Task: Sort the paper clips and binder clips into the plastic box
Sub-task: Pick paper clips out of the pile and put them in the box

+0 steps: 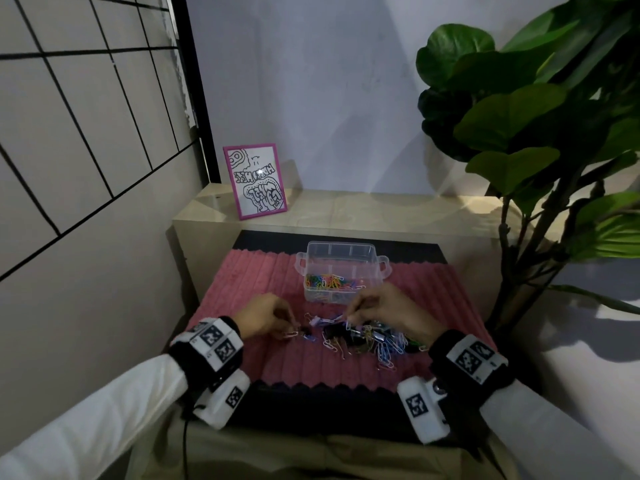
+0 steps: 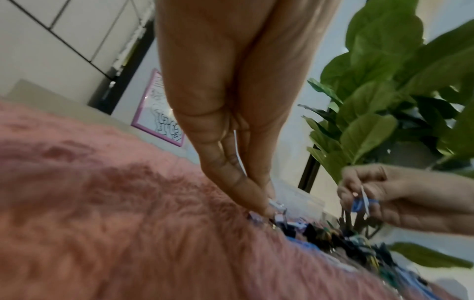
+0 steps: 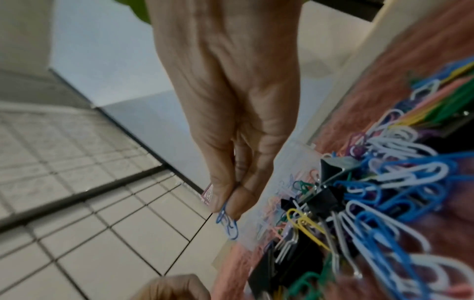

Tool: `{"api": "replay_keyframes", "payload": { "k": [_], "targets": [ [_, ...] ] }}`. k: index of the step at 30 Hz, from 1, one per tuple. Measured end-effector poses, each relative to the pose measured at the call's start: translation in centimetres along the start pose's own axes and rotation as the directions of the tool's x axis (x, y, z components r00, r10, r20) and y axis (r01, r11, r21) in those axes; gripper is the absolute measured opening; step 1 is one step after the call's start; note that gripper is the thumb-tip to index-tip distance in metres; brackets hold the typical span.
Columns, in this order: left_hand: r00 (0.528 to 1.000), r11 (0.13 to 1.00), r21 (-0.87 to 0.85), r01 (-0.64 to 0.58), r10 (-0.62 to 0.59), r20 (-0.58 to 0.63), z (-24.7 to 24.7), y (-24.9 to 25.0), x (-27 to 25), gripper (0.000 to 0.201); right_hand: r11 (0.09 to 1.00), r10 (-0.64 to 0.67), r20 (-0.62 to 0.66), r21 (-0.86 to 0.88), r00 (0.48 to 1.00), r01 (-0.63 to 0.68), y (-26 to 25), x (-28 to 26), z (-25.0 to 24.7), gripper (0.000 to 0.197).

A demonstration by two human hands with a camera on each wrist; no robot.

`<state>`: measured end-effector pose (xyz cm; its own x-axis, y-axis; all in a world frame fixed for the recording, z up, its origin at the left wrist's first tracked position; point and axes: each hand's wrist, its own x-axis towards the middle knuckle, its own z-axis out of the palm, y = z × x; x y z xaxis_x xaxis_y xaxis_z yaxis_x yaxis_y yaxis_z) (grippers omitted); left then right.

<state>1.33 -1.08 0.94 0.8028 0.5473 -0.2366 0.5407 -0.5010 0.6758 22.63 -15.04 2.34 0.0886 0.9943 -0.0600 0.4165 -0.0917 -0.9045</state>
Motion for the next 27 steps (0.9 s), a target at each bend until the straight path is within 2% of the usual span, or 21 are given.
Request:
{"api": "replay_keyframes", "payload": {
  "k": [2,4,10,12,17,21,23,25,27],
  "targets": [
    [0.999,0.971,-0.235,0.037,-0.030,0.033,-0.5,-0.5,-0.2,0.019,0.993,0.011,-0.013,0.114,1.000,-0.009,0.3,-0.2,-0.6,0.005],
    [0.999,0.947,-0.319,0.044,-0.037,0.028,-0.8,-0.9,-0.3,0.021,0.986,0.021,-0.018,0.168,1.000,-0.017,0.7,-0.2,-0.9,0.006],
    [1.000,0.940,-0.342,-0.001,0.009,0.023,-1.5,-0.7,-0.1,0.018,0.934,0.035,-0.018,0.357,0.999,-0.027,0.6,0.6,-1.0,0.003],
    [1.000,0.939,-0.343,-0.028,0.028,-0.005,-2.2,-0.3,0.2,0.018,0.916,0.022,-0.072,0.401,0.997,0.009,0.0,1.5,-1.5,0.007],
    [0.987,0.959,-0.244,-0.144,0.121,-0.107,-4.6,2.1,2.6,0.015,0.920,-0.020,-0.246,0.374,0.969,0.114,-2.3,4.7,-3.1,0.012],
    [0.973,0.990,-0.043,-0.135,0.124,-0.193,-4.8,3.5,6.1,0.016,0.951,0.009,-0.282,0.299,0.959,0.079,-3.0,6.2,-3.3,0.016],
    [0.985,0.992,0.021,-0.122,0.124,-0.120,-4.4,3.8,7.2,0.019,0.973,0.033,-0.248,0.231,0.968,0.025,-2.7,6.5,-3.1,0.015],
    [0.995,0.993,-0.070,-0.098,0.099,0.015,-3.9,3.8,7.7,0.029,0.990,0.055,-0.229,0.137,0.972,-0.024,-2.4,6.7,-3.0,0.016],
    [0.993,0.984,-0.149,-0.092,0.101,0.053,-3.7,3.8,7.6,0.036,0.996,0.073,-0.252,0.061,0.965,-0.060,-2.1,7.4,-2.8,0.020]
  ]
}}
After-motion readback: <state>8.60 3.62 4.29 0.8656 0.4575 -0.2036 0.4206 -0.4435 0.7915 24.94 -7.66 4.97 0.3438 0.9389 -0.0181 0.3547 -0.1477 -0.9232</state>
